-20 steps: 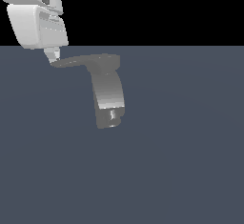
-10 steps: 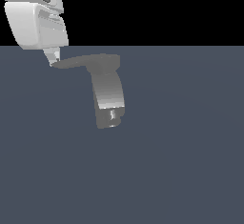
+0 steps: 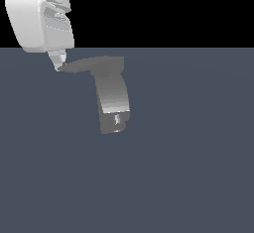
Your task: Turn on the faucet by rotating a designated handle.
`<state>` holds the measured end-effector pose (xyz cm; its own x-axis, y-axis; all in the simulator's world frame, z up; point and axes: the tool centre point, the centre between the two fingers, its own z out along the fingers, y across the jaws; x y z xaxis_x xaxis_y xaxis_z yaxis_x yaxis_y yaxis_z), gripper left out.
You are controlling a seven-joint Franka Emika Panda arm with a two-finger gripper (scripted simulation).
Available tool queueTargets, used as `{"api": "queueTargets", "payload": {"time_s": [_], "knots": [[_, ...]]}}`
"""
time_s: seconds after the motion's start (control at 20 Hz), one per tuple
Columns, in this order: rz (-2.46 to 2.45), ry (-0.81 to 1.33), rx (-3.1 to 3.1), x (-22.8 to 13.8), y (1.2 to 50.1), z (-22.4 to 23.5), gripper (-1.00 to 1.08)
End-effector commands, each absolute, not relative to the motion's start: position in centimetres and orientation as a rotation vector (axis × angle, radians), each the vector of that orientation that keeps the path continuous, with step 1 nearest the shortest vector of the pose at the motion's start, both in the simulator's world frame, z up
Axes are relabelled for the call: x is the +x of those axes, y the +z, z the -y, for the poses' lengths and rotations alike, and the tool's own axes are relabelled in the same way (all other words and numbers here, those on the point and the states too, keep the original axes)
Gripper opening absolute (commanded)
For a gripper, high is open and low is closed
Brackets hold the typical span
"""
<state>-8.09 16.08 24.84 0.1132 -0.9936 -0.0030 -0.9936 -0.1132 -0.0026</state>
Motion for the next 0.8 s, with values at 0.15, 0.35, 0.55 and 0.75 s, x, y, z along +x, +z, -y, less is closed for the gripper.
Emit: {"api": "queueTargets", "payload": {"time_s": [0.15, 0.35, 0.55, 0.75], "knots": [[-2.105, 0.000, -2.330, -9.1, 24.9, -14.3, -1.00], [-2.105, 0.000, -2.331, -9.9, 24.9, -13.4, -1.00], [-2.104, 0.000, -2.331, -10.8, 24.9, -12.6, -1.00], [-2.104, 0.000, -2.332, -11.6, 24.9, -11.7, -1.00]]}}
